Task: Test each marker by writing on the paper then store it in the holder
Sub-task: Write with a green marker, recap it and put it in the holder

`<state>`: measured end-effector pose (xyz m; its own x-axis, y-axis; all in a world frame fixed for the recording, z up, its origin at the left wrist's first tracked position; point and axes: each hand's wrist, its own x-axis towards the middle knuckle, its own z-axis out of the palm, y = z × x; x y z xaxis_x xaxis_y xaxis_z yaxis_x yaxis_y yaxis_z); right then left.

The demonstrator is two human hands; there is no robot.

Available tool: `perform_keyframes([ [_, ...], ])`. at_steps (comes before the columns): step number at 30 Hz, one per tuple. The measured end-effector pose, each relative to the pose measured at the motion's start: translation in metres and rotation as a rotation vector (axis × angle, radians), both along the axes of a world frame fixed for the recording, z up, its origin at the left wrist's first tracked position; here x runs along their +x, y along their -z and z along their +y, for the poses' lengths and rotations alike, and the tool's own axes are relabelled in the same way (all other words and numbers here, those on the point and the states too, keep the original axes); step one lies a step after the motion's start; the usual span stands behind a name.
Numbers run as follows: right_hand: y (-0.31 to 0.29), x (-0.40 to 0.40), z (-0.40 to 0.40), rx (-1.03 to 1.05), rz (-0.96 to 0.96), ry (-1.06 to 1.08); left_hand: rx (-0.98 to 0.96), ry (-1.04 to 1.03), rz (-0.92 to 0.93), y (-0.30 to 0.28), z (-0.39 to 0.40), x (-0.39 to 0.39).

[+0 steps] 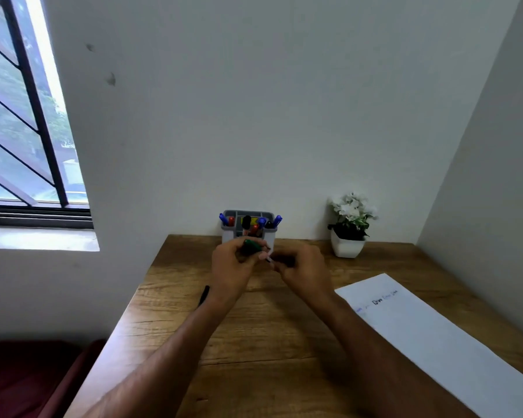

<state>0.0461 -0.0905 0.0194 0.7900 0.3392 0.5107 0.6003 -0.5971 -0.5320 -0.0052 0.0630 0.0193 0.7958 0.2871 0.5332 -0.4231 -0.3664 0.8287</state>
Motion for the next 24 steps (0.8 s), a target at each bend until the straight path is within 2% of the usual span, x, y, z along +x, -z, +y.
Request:
perform_keyframes([
  [3, -0.012, 0.0, 0.023, -0.059, -0.055, 0.018, 0.045, -0.067, -0.073, -0.003, 0.01, -0.001],
  [8, -0.025, 0.002, 0.06, -0.029, -0.068, 0.002, 0.137, -0.262, -0.206, -0.015, 0.032, 0.002],
  [13, -0.024, 0.009, 0.074, -0.056, -0.054, 0.029, 0.153, -0.366, -0.251, -0.027, 0.051, 0.011],
  [17, -0.018, 0.012, 0.071, -0.056, -0.023, 0.042, 0.114, -0.366, -0.251, -0.033, 0.052, 0.02],
  [24, -0.012, 0.018, 0.06, -0.05, -0.012, 0.031, 0.155, -0.295, -0.238, -0.03, 0.047, 0.042],
])
